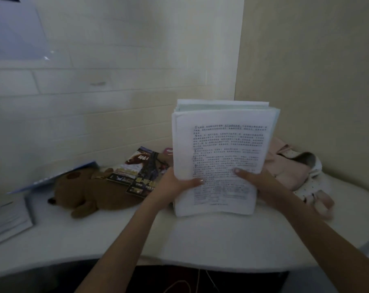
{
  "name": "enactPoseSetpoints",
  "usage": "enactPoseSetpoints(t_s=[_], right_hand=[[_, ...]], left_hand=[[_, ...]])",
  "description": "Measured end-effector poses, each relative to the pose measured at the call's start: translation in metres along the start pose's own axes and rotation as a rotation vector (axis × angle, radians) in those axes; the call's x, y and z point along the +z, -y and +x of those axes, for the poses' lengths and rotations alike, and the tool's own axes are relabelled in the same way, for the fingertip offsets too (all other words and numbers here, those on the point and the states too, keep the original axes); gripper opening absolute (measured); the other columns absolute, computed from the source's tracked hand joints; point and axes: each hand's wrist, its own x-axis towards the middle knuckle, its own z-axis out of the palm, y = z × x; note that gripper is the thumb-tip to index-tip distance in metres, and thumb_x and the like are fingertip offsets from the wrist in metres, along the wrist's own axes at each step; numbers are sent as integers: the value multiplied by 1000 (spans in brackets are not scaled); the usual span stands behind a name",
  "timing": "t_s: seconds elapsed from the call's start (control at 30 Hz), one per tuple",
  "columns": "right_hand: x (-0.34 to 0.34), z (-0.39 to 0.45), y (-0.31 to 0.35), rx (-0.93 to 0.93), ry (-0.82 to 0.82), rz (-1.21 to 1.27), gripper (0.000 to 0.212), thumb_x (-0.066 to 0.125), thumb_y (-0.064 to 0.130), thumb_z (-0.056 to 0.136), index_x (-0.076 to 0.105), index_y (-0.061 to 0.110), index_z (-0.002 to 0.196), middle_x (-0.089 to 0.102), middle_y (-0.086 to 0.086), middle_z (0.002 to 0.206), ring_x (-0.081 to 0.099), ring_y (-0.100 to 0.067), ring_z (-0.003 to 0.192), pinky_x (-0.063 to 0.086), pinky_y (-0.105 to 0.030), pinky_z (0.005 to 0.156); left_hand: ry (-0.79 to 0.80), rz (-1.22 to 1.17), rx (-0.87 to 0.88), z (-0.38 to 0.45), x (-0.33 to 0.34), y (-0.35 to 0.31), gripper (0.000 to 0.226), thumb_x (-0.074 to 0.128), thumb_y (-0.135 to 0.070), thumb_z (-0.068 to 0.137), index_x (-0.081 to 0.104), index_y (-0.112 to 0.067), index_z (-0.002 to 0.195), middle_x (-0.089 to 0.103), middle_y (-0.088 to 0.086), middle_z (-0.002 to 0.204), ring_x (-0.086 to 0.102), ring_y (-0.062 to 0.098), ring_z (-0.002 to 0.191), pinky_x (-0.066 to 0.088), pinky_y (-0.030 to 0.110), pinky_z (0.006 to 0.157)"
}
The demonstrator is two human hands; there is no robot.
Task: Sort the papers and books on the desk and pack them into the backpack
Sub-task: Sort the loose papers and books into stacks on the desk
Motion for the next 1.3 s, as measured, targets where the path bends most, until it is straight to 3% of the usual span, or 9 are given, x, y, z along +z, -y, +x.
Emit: enactPoseSetpoints(t_s=[0.13,0.27,0.43,0.57,0.73,0.83,0.97,1.17,1.3], right_hand=[[-5,-4,32,-79,9,40,73,89,50,49,65,21,111,71,-3,112,69,-22,102,59,-33,74],[4,-4,44,-104,10,30,76,87,45,54,62,14,118,69,-9,118,68,-24,103,58,-36,77],[6,-18,14,12,-19,20,64,86,47,56,65,20,110,72,-4,109,70,-22,97,59,-33,70],[13,-22,15,31,-132,-94,17,66,27,86,66,22,102,74,3,97,73,-10,81,56,-21,60],[-5,9,22,51,-329,-677,33,59,35,92,61,8,109,67,-5,100,60,-8,72,43,-15,50],[-16,13,11,254,-262,-1090,44,54,38,94,51,2,118,62,-14,113,52,-17,80,38,-23,58],[-24,4,-18,413,-225,-1289,59,53,43,93,34,1,131,58,-14,124,59,-28,104,44,-31,76],[-1,6,-14,251,-322,-1665,82,55,34,92,1,20,152,47,-15,137,46,-31,124,43,-38,88],[36,19,-14,-180,-102,-1594,59,52,31,93,28,24,146,39,-10,146,39,-28,131,36,-43,103]], left_hand=[[-40,-79,76,-1,-6,-35,28,78,-5,72,69,-21,94,74,-8,89,72,7,80,58,22,67],[-35,-136,117,-1,5,-52,32,77,-4,74,68,-17,102,74,0,101,72,14,89,58,28,73],[-15,-94,-2,-8,10,-14,35,77,-12,76,67,-20,108,73,-1,108,69,20,102,56,37,88],[-85,-91,-80,-6,16,3,25,72,-20,83,68,-17,107,73,0,103,70,15,92,56,33,86],[-77,30,-124,9,28,4,30,66,-19,89,64,-9,117,69,6,110,68,15,85,55,23,71],[-102,168,-168,16,37,17,40,71,-19,84,60,-8,122,66,5,117,66,19,94,56,26,75],[-111,431,-238,11,47,47,59,73,-39,80,52,-5,124,61,6,125,60,23,110,52,32,84],[-149,575,-130,8,62,49,75,66,-30,87,19,-4,141,37,15,142,46,32,126,42,37,97],[-96,760,-4,11,62,52,76,57,-20,92,10,-2,149,20,20,150,29,37,136,31,42,110]])
